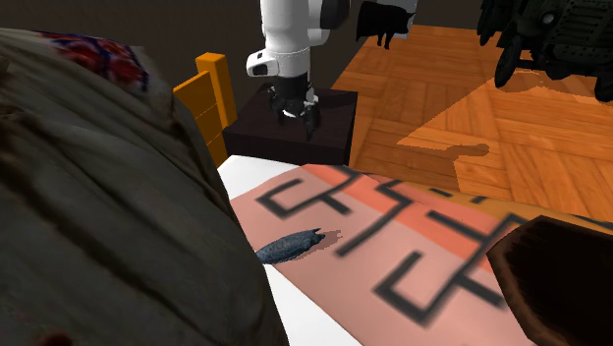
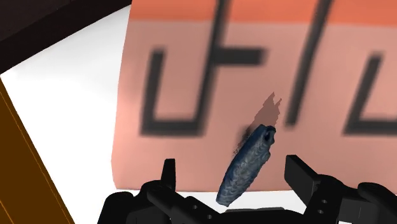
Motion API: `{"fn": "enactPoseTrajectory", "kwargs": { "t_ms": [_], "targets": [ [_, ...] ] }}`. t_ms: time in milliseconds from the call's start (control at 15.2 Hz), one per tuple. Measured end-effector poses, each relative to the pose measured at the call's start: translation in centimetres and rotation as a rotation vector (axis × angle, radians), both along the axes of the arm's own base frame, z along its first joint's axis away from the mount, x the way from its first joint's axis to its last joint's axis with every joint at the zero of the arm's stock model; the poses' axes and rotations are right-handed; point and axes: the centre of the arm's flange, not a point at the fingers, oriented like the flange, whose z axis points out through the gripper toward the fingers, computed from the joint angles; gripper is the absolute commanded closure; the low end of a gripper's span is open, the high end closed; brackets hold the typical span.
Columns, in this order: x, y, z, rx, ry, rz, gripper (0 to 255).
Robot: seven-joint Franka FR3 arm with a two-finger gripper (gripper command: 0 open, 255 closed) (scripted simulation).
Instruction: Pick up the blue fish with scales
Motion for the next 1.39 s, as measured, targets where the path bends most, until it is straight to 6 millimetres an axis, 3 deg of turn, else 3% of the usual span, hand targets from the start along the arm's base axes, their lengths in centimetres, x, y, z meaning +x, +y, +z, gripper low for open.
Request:
{"fn": "enactPoseTrajectory", "kwargs": {
  "t_ms": [858,1122,1386],
  "targets": [
    [10.7,4.7,-14.3,-0.062,0.118,-0.187,0],
    [14.1,5.0,-18.9,-0.081,0.155,-0.245,0],
    [15.9,5.3,-23.0,-0.095,0.182,-0.287,0]
  ]
}}
